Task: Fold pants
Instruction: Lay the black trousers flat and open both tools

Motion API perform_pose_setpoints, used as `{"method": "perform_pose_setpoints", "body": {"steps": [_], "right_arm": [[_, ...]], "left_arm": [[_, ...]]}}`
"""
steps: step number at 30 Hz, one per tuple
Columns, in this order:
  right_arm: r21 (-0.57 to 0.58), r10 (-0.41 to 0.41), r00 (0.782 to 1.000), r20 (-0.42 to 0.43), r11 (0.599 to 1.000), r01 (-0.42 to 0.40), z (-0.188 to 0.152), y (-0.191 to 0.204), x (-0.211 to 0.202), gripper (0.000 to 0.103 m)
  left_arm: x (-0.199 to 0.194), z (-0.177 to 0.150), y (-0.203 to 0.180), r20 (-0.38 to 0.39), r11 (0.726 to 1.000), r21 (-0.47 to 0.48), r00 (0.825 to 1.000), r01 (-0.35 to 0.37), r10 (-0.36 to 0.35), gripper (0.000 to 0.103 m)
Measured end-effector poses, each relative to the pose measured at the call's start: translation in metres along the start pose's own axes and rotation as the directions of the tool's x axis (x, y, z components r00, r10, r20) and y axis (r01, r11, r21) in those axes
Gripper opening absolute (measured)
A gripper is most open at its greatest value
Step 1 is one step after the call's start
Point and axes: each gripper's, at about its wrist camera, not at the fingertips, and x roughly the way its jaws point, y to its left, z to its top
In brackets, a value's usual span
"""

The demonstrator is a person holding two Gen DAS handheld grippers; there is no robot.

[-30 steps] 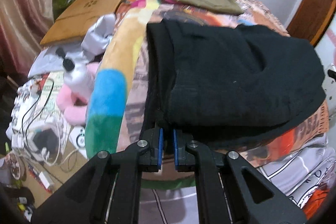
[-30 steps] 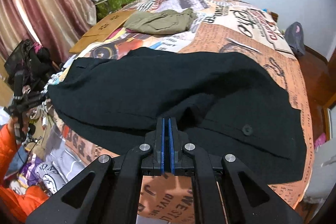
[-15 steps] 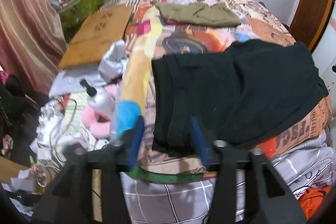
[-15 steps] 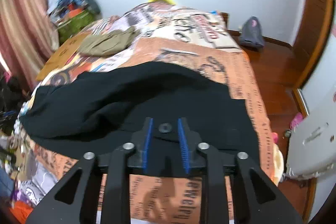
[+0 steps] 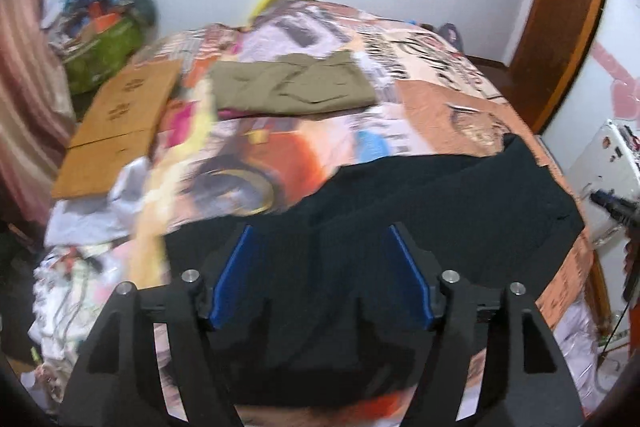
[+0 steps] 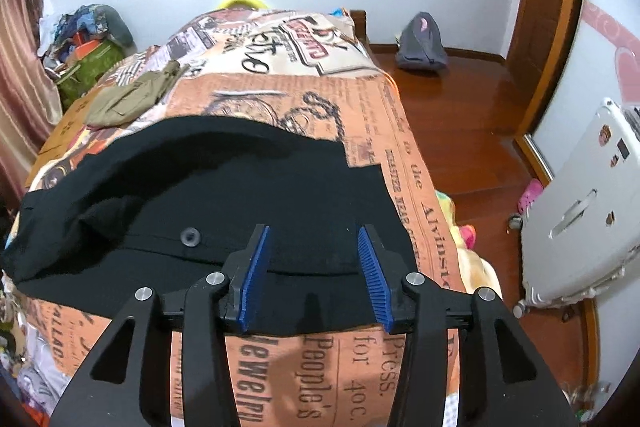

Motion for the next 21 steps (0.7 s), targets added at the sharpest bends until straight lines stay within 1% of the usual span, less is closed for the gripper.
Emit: {"method": "perform_pose_setpoints", "body": {"steps": [1,3,5,6,9,12,15,18,19,20,21], "right_arm": [[0.002,0.003,1.0,-0.011,1.0,-0.003,-0.003,-0.001,0.004,0.042],[0.003,0.005,1.0,-0.029,1.0,-0.005,-0.008,-0.004,0.011,0.043],[0.009,-0.002,0.999,-0.036,1.0,0.002,-0.013,-0.007,0.019,0.051],[0.017,-0.002,0.999,-0.038,1.0,0.003,-0.016,-0.01,0.022,0.053],[0.053,0.01,0.998,-0.059,0.999,-0.007,-0.019,-0.019,0.037,0.053],[0.089,0.026,0.997,-0.075,0.996,-0.019,-0.019,-0.028,0.052,0.053],[0.105,0.069,0.993,-0.101,0.993,-0.058,-0.019,-0.029,0.067,0.053],[0.1,0.071,0.993,-0.097,0.993,-0.061,-0.021,-0.028,0.074,0.053],[0.097,0.067,0.993,-0.092,0.994,-0.058,-0.021,-0.027,0.074,0.05],[0.092,0.064,0.994,-0.087,0.994,-0.056,-0.022,-0.025,0.073,0.04],[0.089,0.068,0.994,-0.087,0.994,-0.06,-0.021,-0.024,0.074,0.033]], "left_arm": [[0.012,0.007,-0.012,-0.011,1.0,0.005,1.0,0.026,-0.026,0.068],[0.031,0.016,-0.034,-0.033,0.998,0.029,0.998,0.054,-0.053,0.068],[0.045,0.02,-0.052,-0.05,0.995,0.058,0.996,0.076,-0.073,0.068],[0.055,0.023,-0.065,-0.061,0.993,0.078,0.994,0.09,-0.085,0.068],[0.072,0.023,-0.091,-0.088,0.986,0.115,0.99,0.122,-0.112,0.068],[0.087,0.018,-0.11,-0.119,0.979,0.153,0.986,0.131,-0.114,0.068],[0.098,0.011,-0.122,-0.15,0.973,0.182,0.982,0.139,-0.112,0.068],[0.105,0.006,-0.126,-0.165,0.972,0.193,0.981,0.132,-0.1,0.068],[0.107,0.005,-0.126,-0.167,0.973,0.188,0.981,0.131,-0.1,0.068],[0.109,0.005,-0.126,-0.17,0.975,0.179,0.98,0.133,-0.103,0.068],[0.11,0.004,-0.125,-0.172,0.976,0.169,0.979,0.135,-0.105,0.068]]}}
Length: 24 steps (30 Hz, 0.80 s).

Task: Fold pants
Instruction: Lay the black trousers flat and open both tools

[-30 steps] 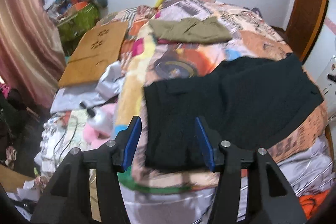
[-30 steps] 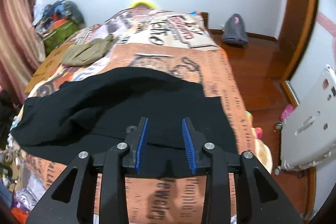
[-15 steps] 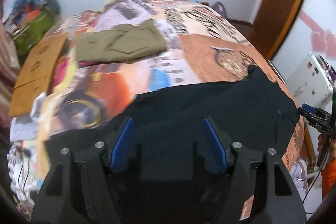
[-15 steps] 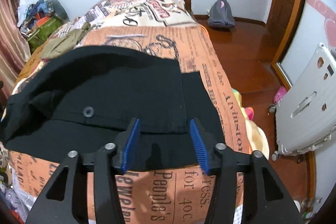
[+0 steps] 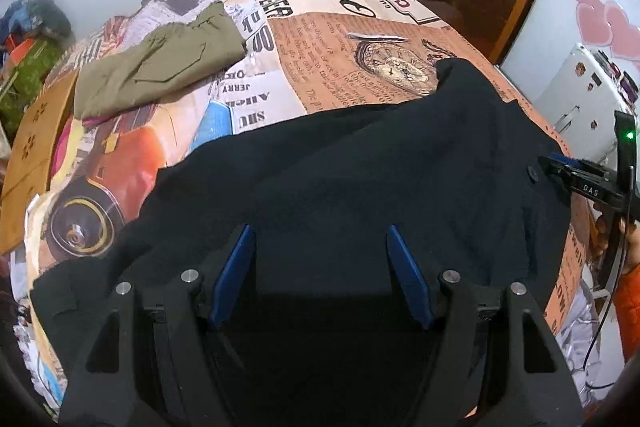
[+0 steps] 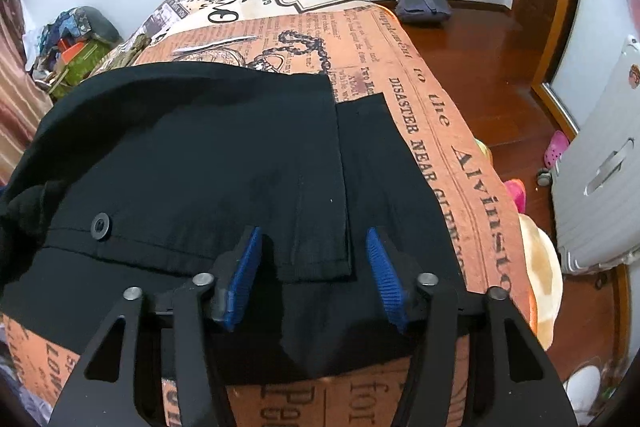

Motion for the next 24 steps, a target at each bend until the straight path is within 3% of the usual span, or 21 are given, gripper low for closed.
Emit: {"method": "perform_pose_setpoints", "body": {"steps": [2,5,14,20,24], "right_arm": [[-0.011,0.0,1.0,-0.009,1.0,0.0,0.001,0.002,0.001,0.017],[-0.029,0.01,1.0,-0.004,1.0,-0.011,0.002,0.003,-0.002,0.011],[-0.066,0.047,0.992,0.118,0.997,-0.039,0.03,-0.001,-0.055,0.01],[-0.092,0.045,0.983,0.177,0.995,-0.029,0.044,-0.004,-0.083,0.009],[-0.084,0.049,0.981,0.19,0.996,-0.034,0.048,-0.008,-0.088,0.009]], "left_arm": [[0.003,-0.001,0.001,-0.008,1.0,-0.018,1.0,0.003,-0.003,0.068],[0.004,-0.003,-0.001,-0.008,1.0,-0.015,1.0,-0.015,0.015,0.071],[-0.004,-0.002,-0.001,-0.018,0.999,-0.03,0.999,-0.039,0.038,0.073],[-0.043,0.0,-0.032,0.049,0.999,0.03,0.998,0.033,-0.034,0.073],[-0.049,-0.008,-0.065,0.036,0.99,0.106,0.994,0.097,-0.102,0.073]]}}
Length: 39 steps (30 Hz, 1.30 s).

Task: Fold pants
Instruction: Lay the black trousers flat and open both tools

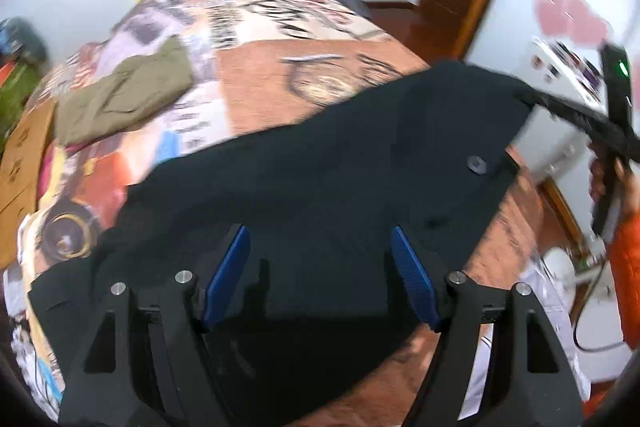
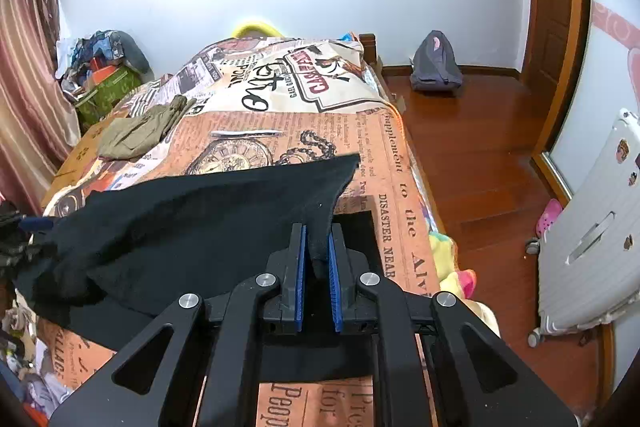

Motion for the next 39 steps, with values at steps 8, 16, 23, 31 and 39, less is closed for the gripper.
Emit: {"method": "perform_pose_setpoints", "body": {"steps": [8,16,23,31,39], "right_arm": [[0.072,0.029,1.0,-0.006,0.997,-0.029,-0.003,-0.018,-0.008,0.009],[0.097,0.051,0.999,-0.002,0.994,-0.051,0.001,-0.027,-0.014,0.009],[0.096,0.048,0.999,-0.005,0.994,-0.047,-0.006,-0.03,-0.016,0.009],[0.113,0.025,0.997,-0.075,0.993,-0.017,-0.03,-0.041,-0.004,0.009],[0.091,-0.034,0.984,-0.176,0.995,0.051,-0.064,-0.043,0.022,0.009]], "left_arm": [[0.036,-0.018,-0.049,-0.087,0.993,0.115,0.996,0.023,-0.013,0.056],[0.043,-0.018,-0.061,-0.054,0.984,0.177,0.998,-0.029,0.039,0.022],[0.029,-0.017,-0.064,-0.035,0.987,0.162,0.999,0.005,0.0,0.008],[0.029,-0.02,-0.064,-0.09,0.988,0.13,0.993,0.082,-0.07,0.008],[0.025,-0.025,-0.069,-0.099,0.988,0.123,0.992,0.09,-0.078,0.026]]}}
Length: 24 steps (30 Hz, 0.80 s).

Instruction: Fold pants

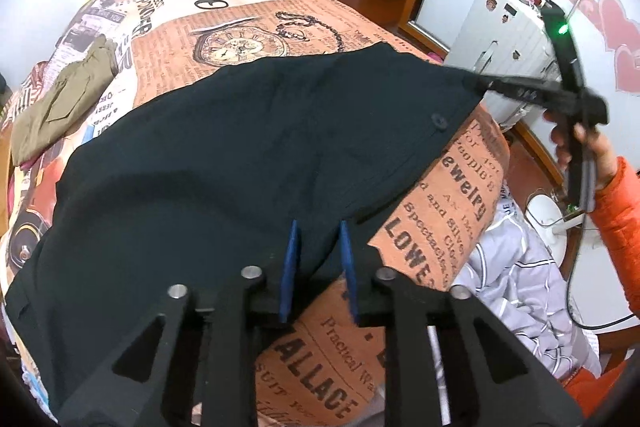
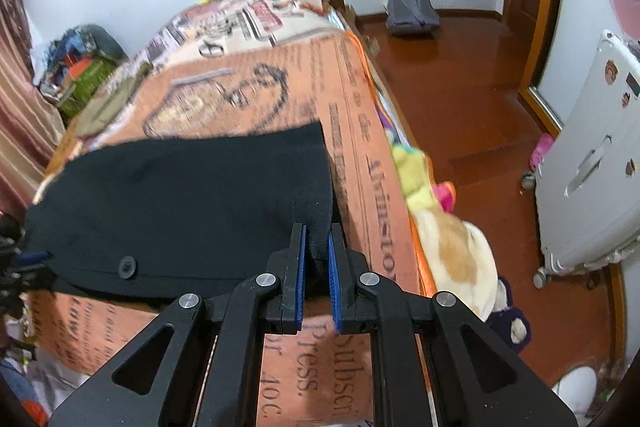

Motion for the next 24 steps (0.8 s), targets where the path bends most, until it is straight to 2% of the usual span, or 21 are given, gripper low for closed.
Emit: {"method": "perform_pose_setpoints", "body": {"steps": [6,8,11,14,16,18,20,21,24], "right_arm": [[-0.026,-0.034,0.998,-0.046,0.999,0.032,-0.012,0.0,0.013,0.012],[-0.042,-0.051,0.998,-0.049,0.998,0.049,-0.013,0.0,0.012,0.016],[-0.109,-0.082,0.995,-0.065,0.991,0.074,-0.011,0.004,0.008,0.017],[-0.15,-0.122,0.991,-0.062,0.982,0.111,-0.004,0.007,0.004,0.017],[-0.133,-0.112,0.993,-0.045,0.986,0.105,0.003,0.006,-0.001,0.017],[-0.099,-0.068,0.997,-0.03,0.993,0.065,0.009,0.008,-0.004,0.02],[-0.085,-0.023,0.999,-0.024,0.996,0.021,0.012,0.016,0.001,0.031],[-0.092,-0.013,1.0,-0.027,0.996,0.01,0.012,0.022,0.006,0.033],[-0.127,-0.009,0.998,-0.067,0.992,0.0,0.004,0.038,0.029,0.035]], "left_arm": [[-0.014,0.0,0.001,0.022,1.0,-0.017,0.999,0.025,-0.025,0.032],[-0.019,0.003,0.005,0.036,0.999,-0.032,0.999,0.016,-0.015,0.034],[-0.027,0.009,0.017,0.062,0.998,-0.059,0.998,-0.006,0.01,0.042],[-0.03,0.014,0.034,0.086,0.995,-0.101,0.996,-0.024,0.033,0.046],[-0.026,0.015,0.045,0.084,0.991,-0.124,0.995,-0.043,0.053,0.047],[-0.017,0.013,0.053,0.056,0.988,-0.146,0.997,-0.043,0.052,0.047],[-0.004,0.007,0.058,0.014,0.985,-0.172,1.0,-0.013,0.016,0.047],[0.004,0.003,0.059,-0.013,0.983,-0.181,1.0,0.012,-0.014,0.047],[0.006,-0.005,0.05,0.013,0.989,-0.15,1.0,-0.003,0.005,0.057]]}}
